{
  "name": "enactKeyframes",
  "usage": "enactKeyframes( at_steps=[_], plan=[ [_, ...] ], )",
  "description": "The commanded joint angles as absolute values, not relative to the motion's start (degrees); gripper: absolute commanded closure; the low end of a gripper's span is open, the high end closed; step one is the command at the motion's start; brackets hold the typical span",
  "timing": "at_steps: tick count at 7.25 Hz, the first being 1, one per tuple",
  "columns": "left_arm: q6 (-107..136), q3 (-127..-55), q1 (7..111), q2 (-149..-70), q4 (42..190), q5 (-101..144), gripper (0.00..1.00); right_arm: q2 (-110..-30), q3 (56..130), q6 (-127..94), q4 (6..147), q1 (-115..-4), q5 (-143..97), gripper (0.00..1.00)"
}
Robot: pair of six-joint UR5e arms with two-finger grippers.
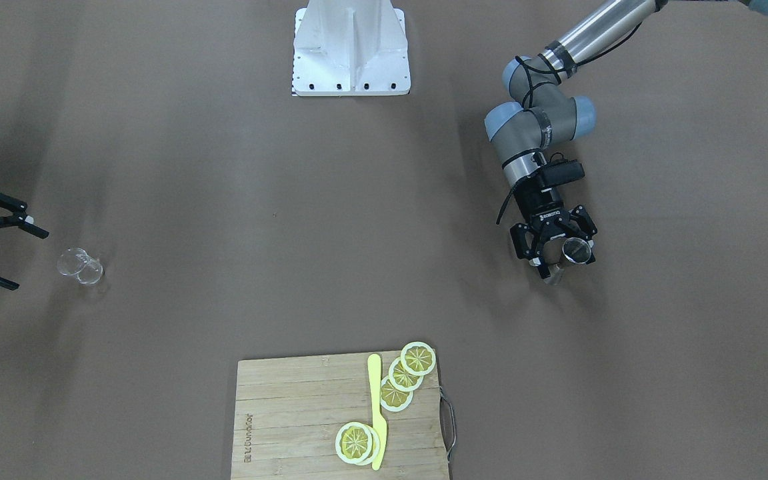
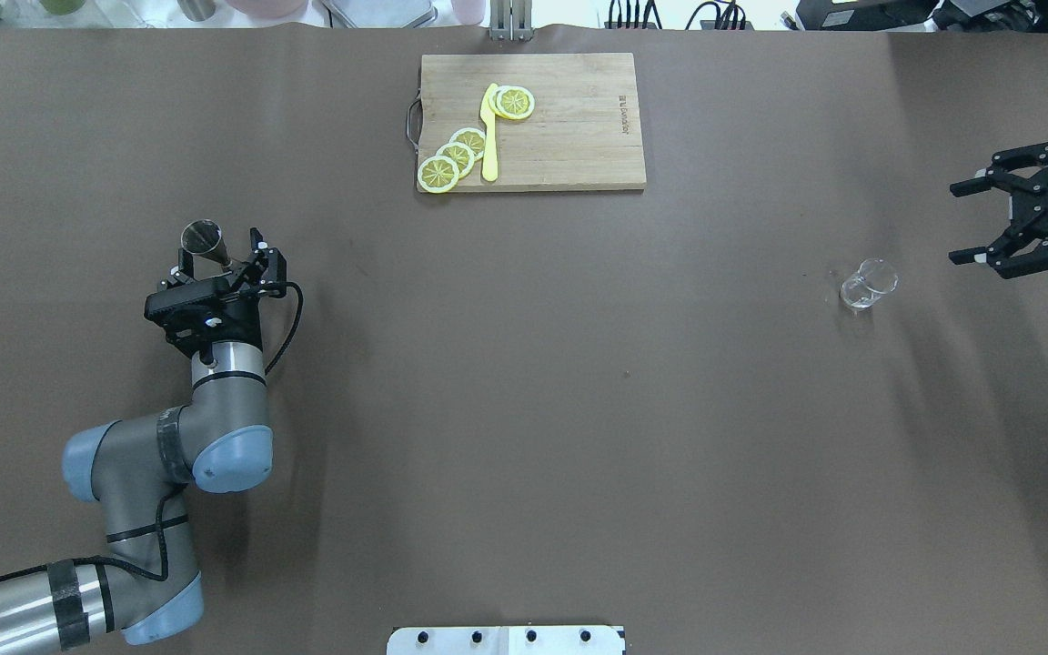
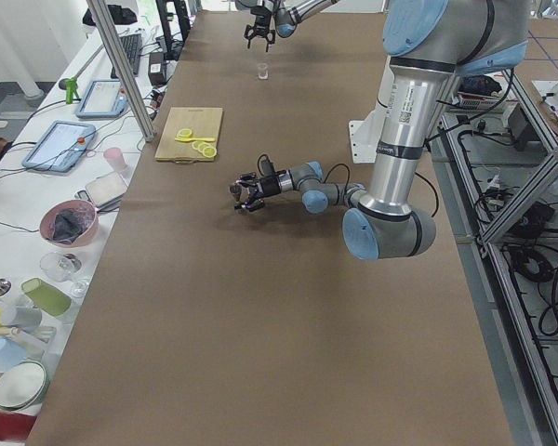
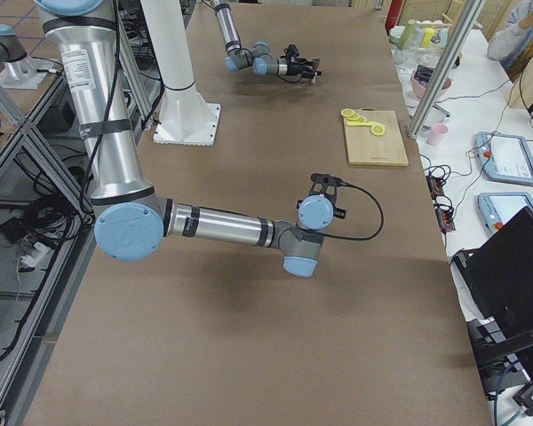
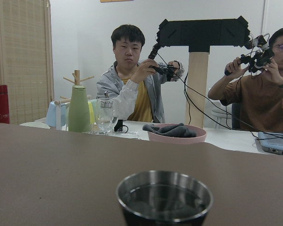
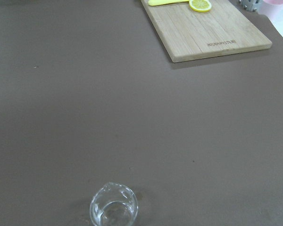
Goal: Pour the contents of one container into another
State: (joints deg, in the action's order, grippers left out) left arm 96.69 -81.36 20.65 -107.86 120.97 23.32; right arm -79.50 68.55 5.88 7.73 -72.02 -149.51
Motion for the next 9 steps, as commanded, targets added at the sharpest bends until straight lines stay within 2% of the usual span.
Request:
enactKeyframes(
  at_steps=[1, 2, 5, 7, 9],
  plan=[
    [96.42, -82.61, 19.34, -107.76, 120.94, 23.29, 0.02, -82.95, 71.62, 8.24, 22.26, -79.07, -155.2, 0.0],
    [96.33, -82.7, 18.9, -107.49, 120.94, 23.2, 0.02, -85.14, 73.28, 13.83, 30.94, -81.8, -155.39, 0.0],
    [96.15, -84.19, 18.02, -106.17, 121.03, 23.2, 0.02, -84.91, 76.7, 24.17, 59.22, -86.56, -151.99, 0.0],
    [95.98, -90.31, 15.92, -102.68, 120.33, 23.12, 0.02, -81.58, 78.31, 24.17, 78.04, -87.45, -144.1, 0.0],
    [95.89, -96.12, 12.58, -99.24, 120.15, 21.02, 0.02, -77.02, 76.65, 23.64, 95.37, -87.98, -136.61, 0.0]
  ],
)
